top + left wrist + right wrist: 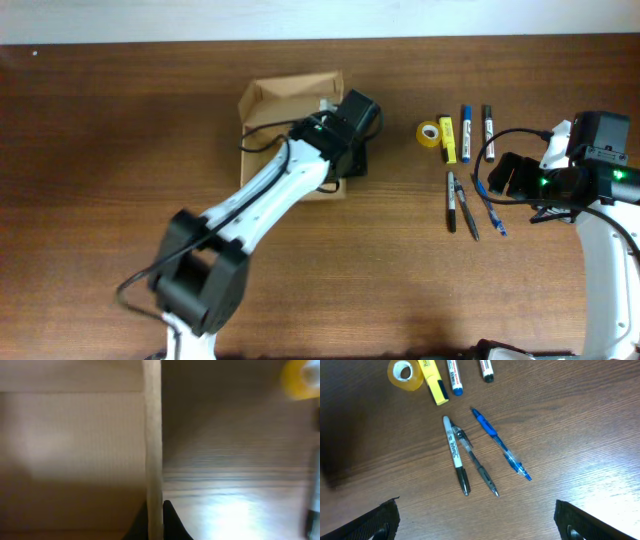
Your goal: Pack container
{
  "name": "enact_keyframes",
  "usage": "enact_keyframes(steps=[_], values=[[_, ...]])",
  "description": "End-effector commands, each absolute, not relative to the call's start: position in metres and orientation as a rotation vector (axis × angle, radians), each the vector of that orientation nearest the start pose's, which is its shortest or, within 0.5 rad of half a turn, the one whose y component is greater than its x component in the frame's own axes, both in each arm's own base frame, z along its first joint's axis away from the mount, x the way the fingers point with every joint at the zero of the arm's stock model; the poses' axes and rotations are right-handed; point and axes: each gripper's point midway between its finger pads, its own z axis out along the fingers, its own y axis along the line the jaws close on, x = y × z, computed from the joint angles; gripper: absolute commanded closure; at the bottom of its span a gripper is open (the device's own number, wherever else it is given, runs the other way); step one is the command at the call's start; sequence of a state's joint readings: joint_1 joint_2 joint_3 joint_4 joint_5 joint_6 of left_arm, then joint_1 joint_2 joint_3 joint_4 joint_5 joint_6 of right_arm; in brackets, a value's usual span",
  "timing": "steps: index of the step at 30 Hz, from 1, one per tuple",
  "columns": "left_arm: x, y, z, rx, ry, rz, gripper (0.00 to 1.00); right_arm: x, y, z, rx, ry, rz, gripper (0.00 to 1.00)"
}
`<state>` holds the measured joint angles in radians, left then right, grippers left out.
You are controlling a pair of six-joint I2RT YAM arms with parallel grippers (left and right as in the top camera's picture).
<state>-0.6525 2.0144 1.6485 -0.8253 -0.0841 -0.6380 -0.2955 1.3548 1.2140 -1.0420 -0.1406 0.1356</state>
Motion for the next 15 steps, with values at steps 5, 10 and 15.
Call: enact_keyframes(steps=[5, 10, 15], values=[[0.384, -0.284, 0.055, -0.027, 2.866, -0.213, 0.98, 0.304, -0.067, 0.179, 0.558, 2.657, 0.17, 0.01], [0.387, -0.286, 0.055, -0.007, 2.854, -0.218, 0.94, 0.306, -0.067, 0.179, 0.555, 2.651, 0.169, 0.01], [0.398, -0.294, 0.082, 0.083, 2.811, -0.234, 0.32, 0.311, -0.068, 0.182, 0.548, 2.629, 0.166, 0.01]])
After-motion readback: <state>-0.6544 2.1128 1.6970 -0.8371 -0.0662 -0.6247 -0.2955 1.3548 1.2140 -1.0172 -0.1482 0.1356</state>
